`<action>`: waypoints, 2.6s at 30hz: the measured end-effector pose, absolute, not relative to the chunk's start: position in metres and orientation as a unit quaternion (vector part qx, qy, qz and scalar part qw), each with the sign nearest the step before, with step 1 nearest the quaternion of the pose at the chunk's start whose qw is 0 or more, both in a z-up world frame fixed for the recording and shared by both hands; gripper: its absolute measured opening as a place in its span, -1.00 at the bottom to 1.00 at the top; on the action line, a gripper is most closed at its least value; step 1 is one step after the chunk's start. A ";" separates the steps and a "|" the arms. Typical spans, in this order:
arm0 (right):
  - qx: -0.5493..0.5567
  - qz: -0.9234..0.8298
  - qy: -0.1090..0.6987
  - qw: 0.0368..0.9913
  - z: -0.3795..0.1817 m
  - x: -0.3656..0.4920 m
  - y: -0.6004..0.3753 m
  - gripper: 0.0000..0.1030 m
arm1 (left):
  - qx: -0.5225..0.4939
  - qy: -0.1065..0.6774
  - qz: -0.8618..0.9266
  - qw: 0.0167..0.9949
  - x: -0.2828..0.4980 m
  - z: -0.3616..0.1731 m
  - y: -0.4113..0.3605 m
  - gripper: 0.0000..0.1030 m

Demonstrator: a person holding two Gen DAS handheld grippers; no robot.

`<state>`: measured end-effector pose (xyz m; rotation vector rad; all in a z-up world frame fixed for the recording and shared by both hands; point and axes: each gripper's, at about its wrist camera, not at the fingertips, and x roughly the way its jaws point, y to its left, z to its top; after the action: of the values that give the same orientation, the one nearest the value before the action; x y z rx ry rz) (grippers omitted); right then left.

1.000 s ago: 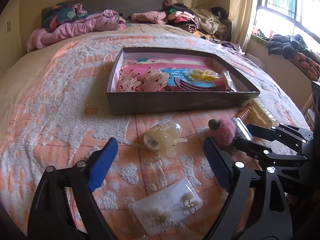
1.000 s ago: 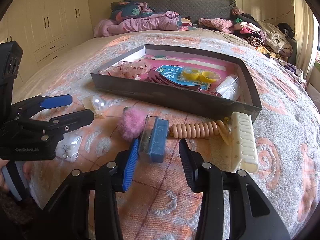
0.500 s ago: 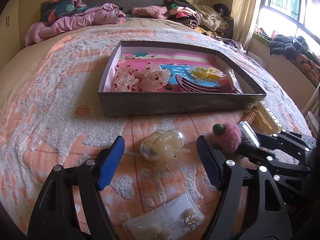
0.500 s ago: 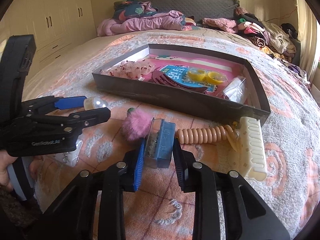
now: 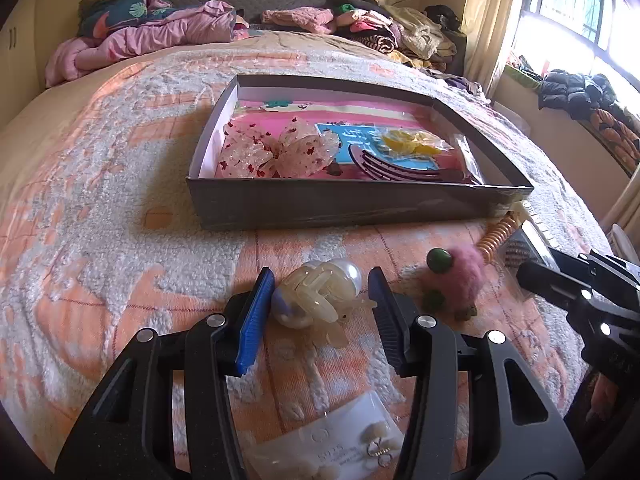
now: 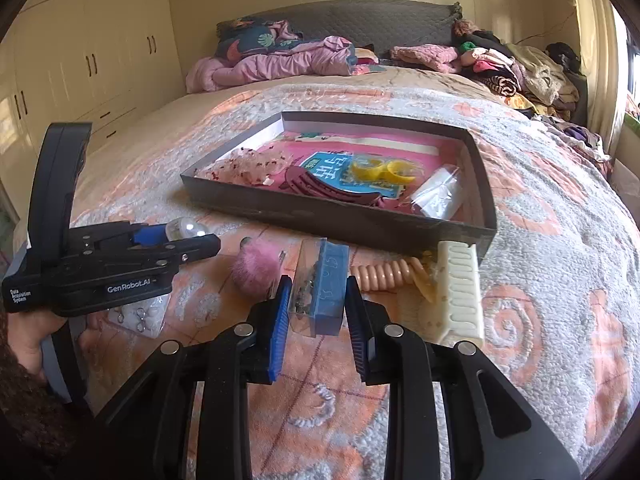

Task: Organize jewelry
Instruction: 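Lower the left gripper to the white pearl clip while the right grasps the blue comb, then carry the pearl clip with the left gripper while the right carries the blue comb into the tray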

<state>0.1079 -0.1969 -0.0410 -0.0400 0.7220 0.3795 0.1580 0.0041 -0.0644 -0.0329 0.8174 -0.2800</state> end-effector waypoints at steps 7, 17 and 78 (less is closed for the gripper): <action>-0.010 0.177 0.345 0.922 -0.032 0.100 -0.207 -0.50 | -0.022 0.381 -0.143 0.913 0.144 -0.048 0.001 -0.23; -0.014 0.151 0.319 0.936 -0.012 0.089 -0.225 -0.51 | -0.022 0.342 -0.161 0.925 0.131 -0.010 -0.013 -0.23; -0.035 0.097 0.267 0.958 0.033 0.215 -0.263 -0.51 | -0.005 0.339 -0.160 0.927 0.259 0.000 -0.051 -0.23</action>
<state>0.2146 -0.2628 0.0327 -0.0701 0.5422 0.1959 0.2590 -0.0509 -0.0004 -0.0094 0.6942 -0.3270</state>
